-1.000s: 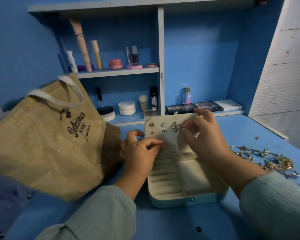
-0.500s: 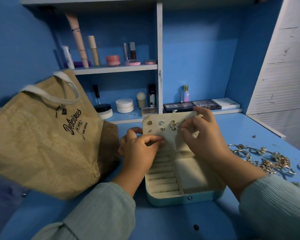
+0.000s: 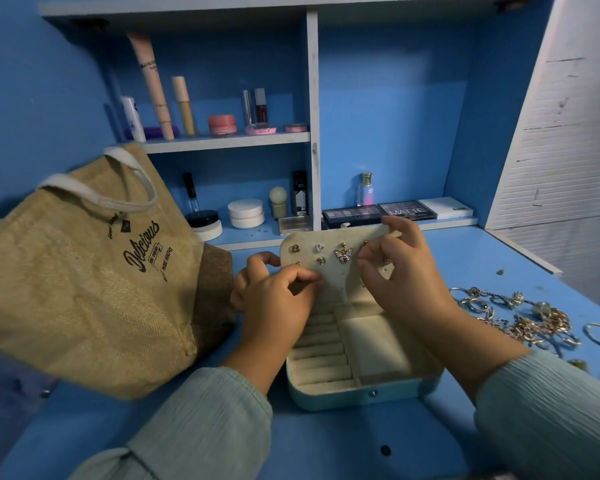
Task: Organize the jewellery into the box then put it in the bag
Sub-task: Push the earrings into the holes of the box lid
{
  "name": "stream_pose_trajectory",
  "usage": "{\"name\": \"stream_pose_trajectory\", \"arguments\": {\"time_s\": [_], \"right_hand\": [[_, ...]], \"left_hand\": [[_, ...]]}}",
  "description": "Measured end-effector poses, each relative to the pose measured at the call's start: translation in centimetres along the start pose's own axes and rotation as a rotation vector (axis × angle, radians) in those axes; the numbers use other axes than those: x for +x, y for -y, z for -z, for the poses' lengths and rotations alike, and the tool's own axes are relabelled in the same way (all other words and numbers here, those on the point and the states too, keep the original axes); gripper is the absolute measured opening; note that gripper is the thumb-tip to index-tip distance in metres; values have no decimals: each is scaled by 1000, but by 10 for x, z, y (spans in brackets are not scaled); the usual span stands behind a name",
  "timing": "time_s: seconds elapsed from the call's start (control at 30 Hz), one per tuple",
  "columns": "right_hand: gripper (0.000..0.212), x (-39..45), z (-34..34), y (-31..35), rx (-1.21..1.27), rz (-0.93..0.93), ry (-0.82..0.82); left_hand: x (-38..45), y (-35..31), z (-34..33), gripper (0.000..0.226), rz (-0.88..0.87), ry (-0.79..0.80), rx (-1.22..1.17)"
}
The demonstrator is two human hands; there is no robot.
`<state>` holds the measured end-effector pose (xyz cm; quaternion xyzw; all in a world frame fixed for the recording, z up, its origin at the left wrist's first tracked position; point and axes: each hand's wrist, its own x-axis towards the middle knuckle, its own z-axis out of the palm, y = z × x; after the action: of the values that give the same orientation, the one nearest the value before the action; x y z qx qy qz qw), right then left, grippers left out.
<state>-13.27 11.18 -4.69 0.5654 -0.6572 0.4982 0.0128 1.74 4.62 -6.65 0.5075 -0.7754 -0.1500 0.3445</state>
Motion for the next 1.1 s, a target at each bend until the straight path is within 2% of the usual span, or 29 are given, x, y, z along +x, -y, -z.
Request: {"name": "stream_pose_trajectory", "arguments": {"time_s": [0.1,0.37,0.5,0.67,0.87,0.97,1.1], "right_hand": [[13,0,0,0,-13,5,5],[15,0,-1,2,-10,9,-3],[19,-1,2,6,-10,6,-1],[16,-2,7,10,-35,-13,28],[13,-1,18,18,-64,20,39],[22,-1,27,29,-50,37,28],[11,0,38,44,-114,46,40]], "left_hand": [[1,1,-1,10,-17,-36,-17],[2,5,-6,49,-136,-265,-9],[5,9,-13,67,-107,-319,-24],[8,11,-12,89,96,-123,-244],[14,16,-7,49,109,104,-216],[13,18,-6,42,96,127,-277],[10,17,-2,23,102,154,-358]]}}
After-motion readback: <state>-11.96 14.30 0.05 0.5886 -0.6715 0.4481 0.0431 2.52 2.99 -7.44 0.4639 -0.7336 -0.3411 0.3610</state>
